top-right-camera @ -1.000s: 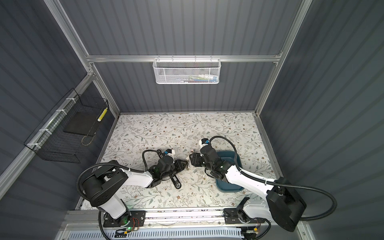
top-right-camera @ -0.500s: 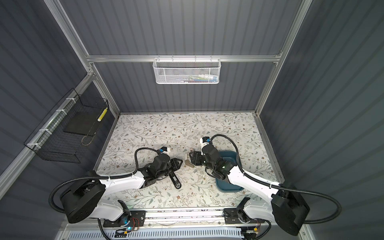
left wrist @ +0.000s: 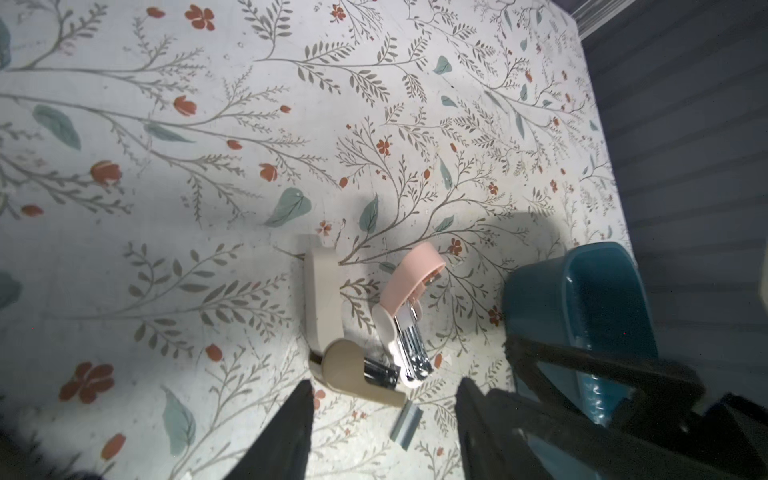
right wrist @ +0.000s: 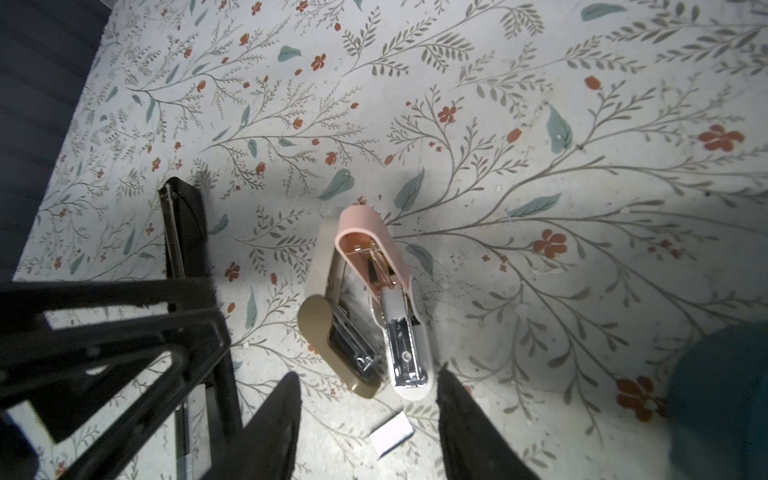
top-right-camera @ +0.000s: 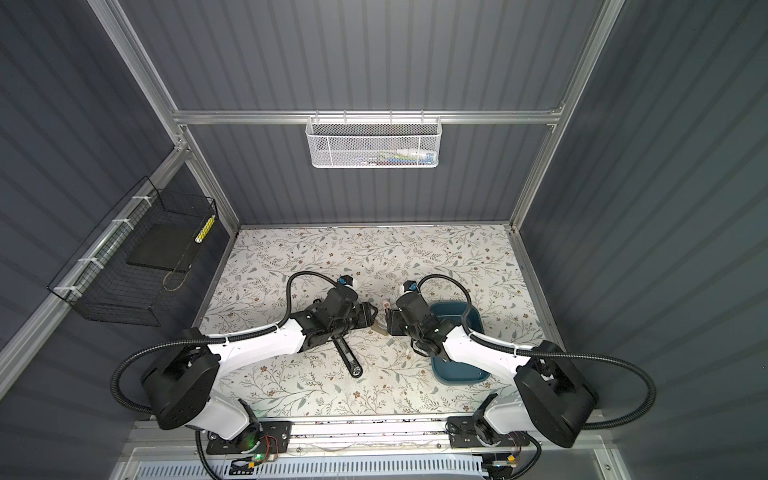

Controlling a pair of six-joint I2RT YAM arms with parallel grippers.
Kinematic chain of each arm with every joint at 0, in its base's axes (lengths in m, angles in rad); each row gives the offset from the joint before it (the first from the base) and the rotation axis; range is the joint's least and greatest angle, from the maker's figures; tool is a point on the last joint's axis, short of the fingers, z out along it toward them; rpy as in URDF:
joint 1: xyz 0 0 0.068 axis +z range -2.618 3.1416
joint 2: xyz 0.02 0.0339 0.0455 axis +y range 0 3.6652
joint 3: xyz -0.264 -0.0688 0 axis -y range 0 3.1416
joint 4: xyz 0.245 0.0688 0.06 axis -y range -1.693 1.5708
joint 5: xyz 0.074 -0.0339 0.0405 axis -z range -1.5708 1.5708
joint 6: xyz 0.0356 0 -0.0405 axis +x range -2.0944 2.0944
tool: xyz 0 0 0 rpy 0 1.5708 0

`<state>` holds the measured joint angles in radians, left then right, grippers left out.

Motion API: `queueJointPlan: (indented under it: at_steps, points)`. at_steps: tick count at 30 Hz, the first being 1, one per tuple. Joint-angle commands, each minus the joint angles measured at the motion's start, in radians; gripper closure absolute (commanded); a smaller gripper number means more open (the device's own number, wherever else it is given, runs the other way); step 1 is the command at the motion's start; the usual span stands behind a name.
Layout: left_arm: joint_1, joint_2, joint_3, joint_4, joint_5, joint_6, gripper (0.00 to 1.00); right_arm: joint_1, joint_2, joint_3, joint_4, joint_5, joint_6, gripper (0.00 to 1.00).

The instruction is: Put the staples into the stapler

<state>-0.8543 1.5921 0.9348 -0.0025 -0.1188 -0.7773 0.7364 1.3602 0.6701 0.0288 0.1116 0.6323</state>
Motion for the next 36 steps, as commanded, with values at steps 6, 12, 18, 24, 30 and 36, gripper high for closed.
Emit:
queueJointPlan:
  at_steps: [6,12,18,24,30,36]
  points:
    - [0.02,0.18,0.236,-0.29,-0.106,0.111,0.46,-0.031,-0.052,-0.012,-0.019,0.043,-0.032,0.46]
    - [0.021,0.256,0.328,-0.402,-0.131,0.138,0.52,-0.058,-0.099,-0.034,-0.026,0.039,-0.029,0.46]
    - [0.02,0.32,0.383,-0.427,-0.122,0.153,0.53,-0.061,-0.14,-0.05,-0.029,0.029,-0.028,0.47]
    - [0.02,0.387,0.445,-0.455,-0.109,0.164,0.51,-0.061,-0.173,-0.062,-0.038,0.025,-0.025,0.47]
    - [0.021,0.438,0.47,-0.474,-0.108,0.167,0.54,-0.061,-0.202,-0.069,-0.053,0.025,-0.025,0.47]
    - [0.021,0.458,0.469,-0.473,-0.105,0.168,0.67,-0.061,-0.233,-0.078,-0.059,0.019,-0.021,0.47]
